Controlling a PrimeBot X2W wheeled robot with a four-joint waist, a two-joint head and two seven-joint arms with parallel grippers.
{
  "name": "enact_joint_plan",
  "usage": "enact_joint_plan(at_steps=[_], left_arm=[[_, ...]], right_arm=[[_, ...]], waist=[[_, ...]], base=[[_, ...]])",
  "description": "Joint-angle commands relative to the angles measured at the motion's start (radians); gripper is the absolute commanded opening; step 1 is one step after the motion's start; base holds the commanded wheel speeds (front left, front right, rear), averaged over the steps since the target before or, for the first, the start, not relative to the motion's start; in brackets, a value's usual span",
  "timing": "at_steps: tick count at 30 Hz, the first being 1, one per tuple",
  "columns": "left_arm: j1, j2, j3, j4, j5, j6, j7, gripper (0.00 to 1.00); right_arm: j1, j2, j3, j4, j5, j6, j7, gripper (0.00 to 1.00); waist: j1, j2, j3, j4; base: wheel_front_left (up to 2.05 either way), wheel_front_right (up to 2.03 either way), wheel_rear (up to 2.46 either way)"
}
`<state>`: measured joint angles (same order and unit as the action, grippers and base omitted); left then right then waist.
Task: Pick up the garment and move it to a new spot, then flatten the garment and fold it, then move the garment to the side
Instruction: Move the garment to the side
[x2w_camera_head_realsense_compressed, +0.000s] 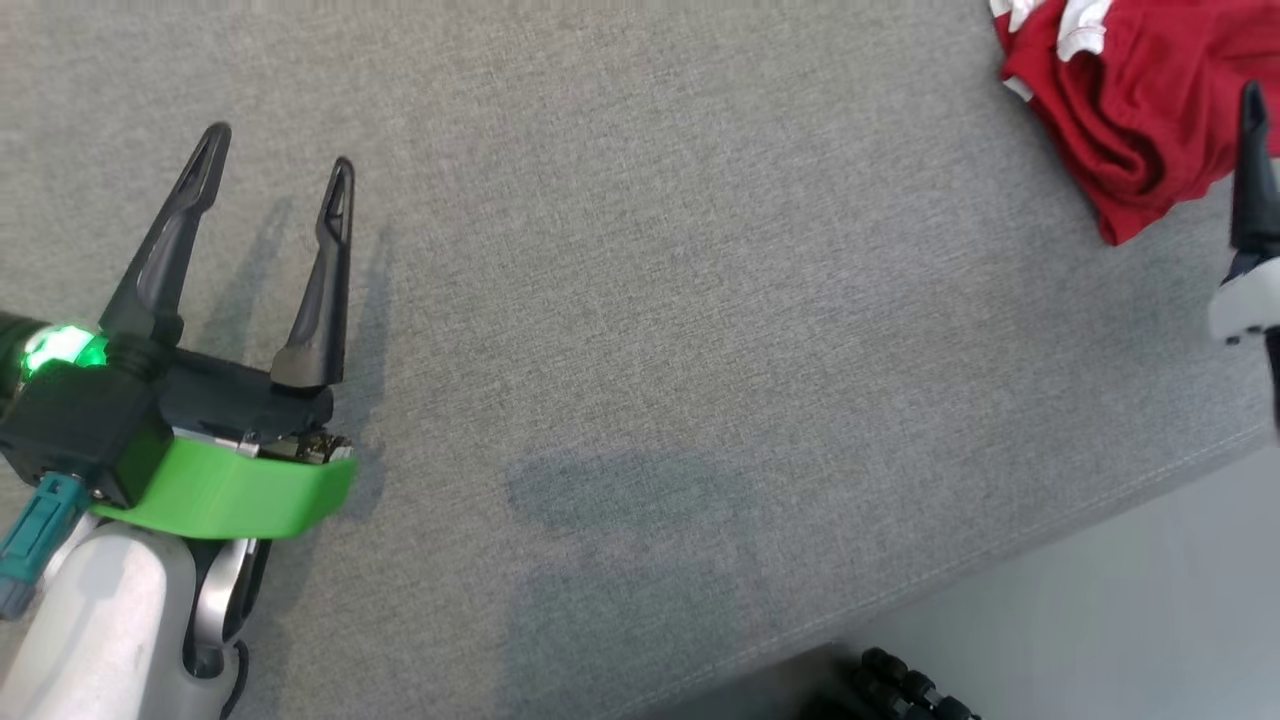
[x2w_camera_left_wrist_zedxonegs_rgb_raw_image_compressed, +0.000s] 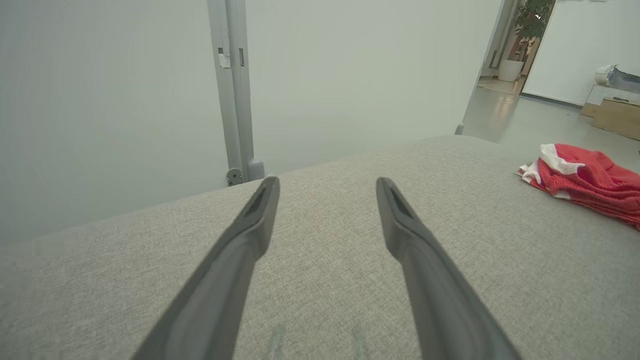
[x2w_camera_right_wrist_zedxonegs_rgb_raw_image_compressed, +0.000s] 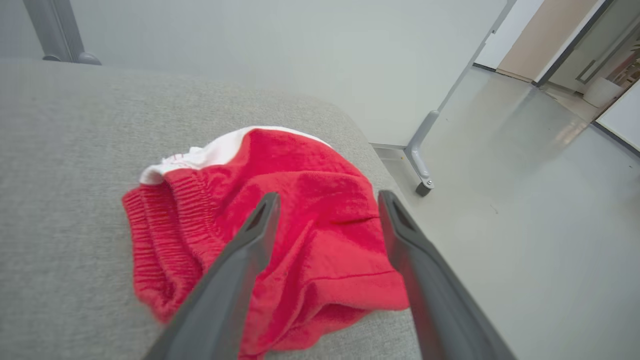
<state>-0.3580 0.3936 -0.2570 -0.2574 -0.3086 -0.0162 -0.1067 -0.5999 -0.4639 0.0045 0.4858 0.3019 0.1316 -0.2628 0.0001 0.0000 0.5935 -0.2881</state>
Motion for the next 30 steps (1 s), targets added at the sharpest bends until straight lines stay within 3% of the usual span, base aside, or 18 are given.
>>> enact_joint_plan(at_steps=[1, 8, 16, 23, 30], left_arm=[[0.016, -0.002, 0.008, 0.008, -0.007, 0.008, -0.009, 1.0], [0.077, -0.035, 0.035, 0.055, -0.041, 0.048, -0.058, 1.0], [0.145, -0.071, 0.073, 0.126, -0.077, 0.092, -0.107, 1.0], [0.222, -0.084, 0.097, 0.173, -0.109, 0.105, -0.126, 1.0], [0.27, -0.091, 0.086, 0.199, -0.11, 0.103, -0.133, 1.0]], right_arm=[[0.032, 0.018, -0.015, -0.029, -0.008, -0.002, -0.003, 1.0], [0.164, 0.142, -0.081, -0.219, -0.074, -0.002, -0.003, 1.0], [0.278, 0.27, -0.068, -0.375, -0.141, -0.002, 0.017, 1.0], [0.346, 0.325, -0.028, -0.421, -0.157, -0.002, 0.048, 1.0], [0.4, 0.337, -0.007, -0.416, -0.162, -0.002, 0.066, 1.0]], waist=[[-0.0001, 0.0, -0.062, 0.009], [-0.0001, 0.0, -0.166, 0.072], [-0.0001, 0.0, -0.27, 0.197], [-0.0001, 0.0, -0.348, 0.267], [-0.0001, 0.0, -0.407, 0.294]], base=[[0.0, 0.0, 0.0], [0.0, 0.0, 0.0], [0.0, 0.0, 0.0], [0.0, 0.0, 0.0], [0.0, 0.0, 0.0]])
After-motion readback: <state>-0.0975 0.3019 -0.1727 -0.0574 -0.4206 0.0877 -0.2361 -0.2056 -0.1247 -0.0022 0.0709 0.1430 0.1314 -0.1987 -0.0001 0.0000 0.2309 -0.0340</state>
